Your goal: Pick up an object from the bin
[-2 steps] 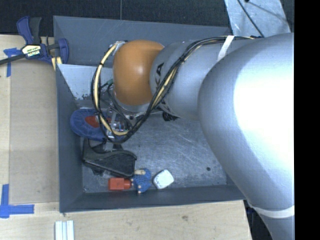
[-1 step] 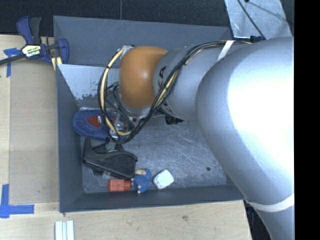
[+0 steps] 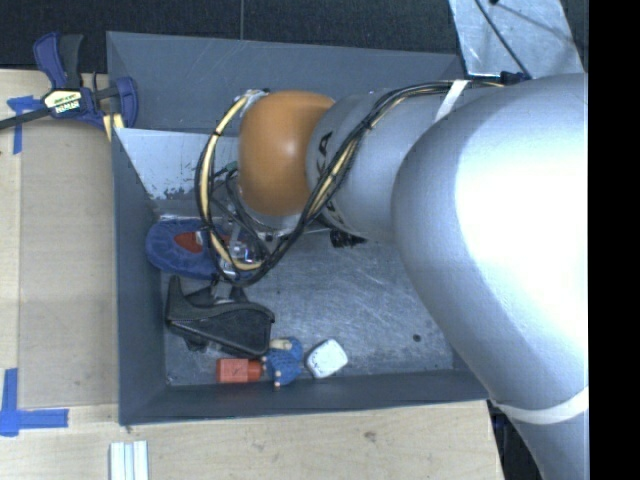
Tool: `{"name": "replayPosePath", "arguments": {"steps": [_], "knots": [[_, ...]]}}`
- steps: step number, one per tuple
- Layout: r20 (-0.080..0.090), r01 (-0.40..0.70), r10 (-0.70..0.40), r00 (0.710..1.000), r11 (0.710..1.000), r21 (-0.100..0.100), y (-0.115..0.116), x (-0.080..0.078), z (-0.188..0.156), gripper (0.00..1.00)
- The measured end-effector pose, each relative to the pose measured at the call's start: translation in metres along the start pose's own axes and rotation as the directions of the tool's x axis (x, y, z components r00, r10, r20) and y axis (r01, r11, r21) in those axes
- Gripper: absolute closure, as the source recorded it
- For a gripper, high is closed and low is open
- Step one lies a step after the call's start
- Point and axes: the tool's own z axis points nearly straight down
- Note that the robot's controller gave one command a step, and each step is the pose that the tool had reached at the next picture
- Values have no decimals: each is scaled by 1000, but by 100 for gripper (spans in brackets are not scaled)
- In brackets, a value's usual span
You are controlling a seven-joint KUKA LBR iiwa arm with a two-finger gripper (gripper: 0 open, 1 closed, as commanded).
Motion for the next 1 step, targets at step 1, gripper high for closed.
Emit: {"name": "replayPosePath", "arguments": {"steps": [1], "knots": [[8, 0, 0, 1000, 1000, -5, 1, -3, -4, 100]]}}
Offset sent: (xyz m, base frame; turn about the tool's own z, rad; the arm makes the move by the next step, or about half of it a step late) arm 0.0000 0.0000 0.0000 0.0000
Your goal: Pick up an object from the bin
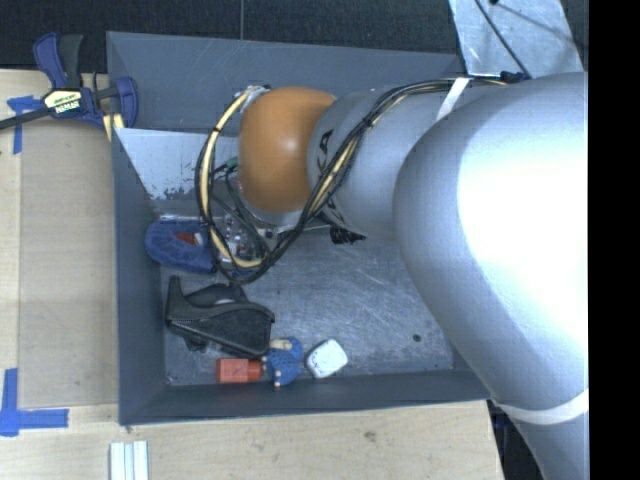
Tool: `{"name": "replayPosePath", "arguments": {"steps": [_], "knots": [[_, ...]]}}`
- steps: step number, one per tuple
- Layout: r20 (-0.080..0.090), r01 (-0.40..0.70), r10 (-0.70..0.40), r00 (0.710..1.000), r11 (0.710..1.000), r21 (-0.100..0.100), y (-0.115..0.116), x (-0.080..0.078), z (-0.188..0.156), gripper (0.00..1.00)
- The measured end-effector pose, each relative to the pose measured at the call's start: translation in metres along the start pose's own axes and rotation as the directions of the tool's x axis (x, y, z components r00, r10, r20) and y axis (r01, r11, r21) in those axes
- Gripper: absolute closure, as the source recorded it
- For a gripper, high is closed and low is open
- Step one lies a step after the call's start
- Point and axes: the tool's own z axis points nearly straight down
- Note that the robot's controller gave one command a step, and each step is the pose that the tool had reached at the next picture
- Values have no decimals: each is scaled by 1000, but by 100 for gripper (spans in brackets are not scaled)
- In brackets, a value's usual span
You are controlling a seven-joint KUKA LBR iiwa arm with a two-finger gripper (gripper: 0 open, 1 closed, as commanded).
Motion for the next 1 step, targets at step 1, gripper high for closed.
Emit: {"name": "replayPosePath", "arguments": {"steps": [1], "knots": [[-20, 1, -1, 1000, 1000, 13, 2, -5, -78, 100]]}}
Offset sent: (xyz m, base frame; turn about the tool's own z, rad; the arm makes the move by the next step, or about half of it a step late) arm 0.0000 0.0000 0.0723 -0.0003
